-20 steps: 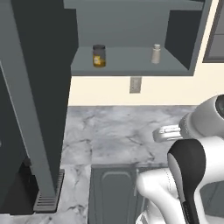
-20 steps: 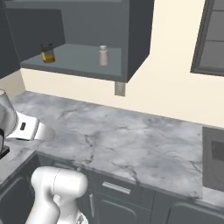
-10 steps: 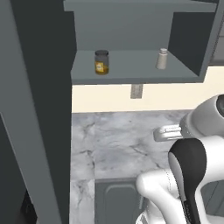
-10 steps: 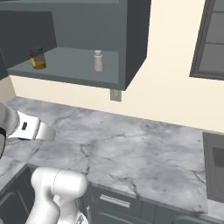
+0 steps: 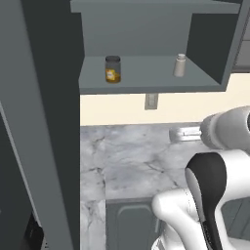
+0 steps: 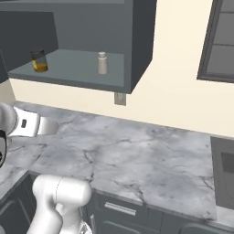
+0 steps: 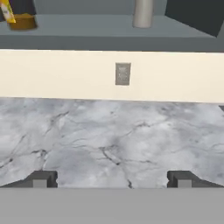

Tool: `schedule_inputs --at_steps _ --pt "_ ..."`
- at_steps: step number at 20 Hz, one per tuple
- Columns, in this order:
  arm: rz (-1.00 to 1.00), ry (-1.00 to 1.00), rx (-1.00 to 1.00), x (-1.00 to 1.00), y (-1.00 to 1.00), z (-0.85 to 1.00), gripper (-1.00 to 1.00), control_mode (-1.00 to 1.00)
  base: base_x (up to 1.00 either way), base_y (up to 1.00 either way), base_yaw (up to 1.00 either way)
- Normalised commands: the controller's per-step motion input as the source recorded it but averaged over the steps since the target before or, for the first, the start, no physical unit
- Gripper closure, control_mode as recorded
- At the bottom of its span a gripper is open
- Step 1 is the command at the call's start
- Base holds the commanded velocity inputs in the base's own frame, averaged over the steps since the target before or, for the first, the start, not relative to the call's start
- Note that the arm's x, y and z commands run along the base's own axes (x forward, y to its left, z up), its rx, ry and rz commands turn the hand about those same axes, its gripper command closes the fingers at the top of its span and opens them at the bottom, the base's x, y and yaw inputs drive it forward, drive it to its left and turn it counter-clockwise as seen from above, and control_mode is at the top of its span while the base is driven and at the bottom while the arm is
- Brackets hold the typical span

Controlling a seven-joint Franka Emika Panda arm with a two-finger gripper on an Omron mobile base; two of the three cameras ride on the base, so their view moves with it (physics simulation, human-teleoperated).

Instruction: Collect the turmeric, mayonnaise, and shaker from the cabinet and place them next to the stove.

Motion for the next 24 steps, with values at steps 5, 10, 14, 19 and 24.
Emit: schedule_inputs --at_steps 5,10,14,19,24 --pt "0.20 -0.37 0.01 0.15 0.01 0.23 -1.00 -1.00 0.00 0.00 0.00" --pt "0.16 -0.19 0.01 0.03 0.21 0.43 -1.00 -1.00 0.00 0.00 0.00" --pt "0.08 -0.11 0.00 0.00 0.34 0.57 -1.00 -1.00 0.00 0.00 0.00" --pt "0.03 -0.06 0.00 0.02 0.34 0.38 -1.00 -1.00 0.00 0.00 0.00" --pt "0.01 0.00 0.00 0.23 0.11 0.32 -1.00 -1.00 0.00 0.00 0.00"
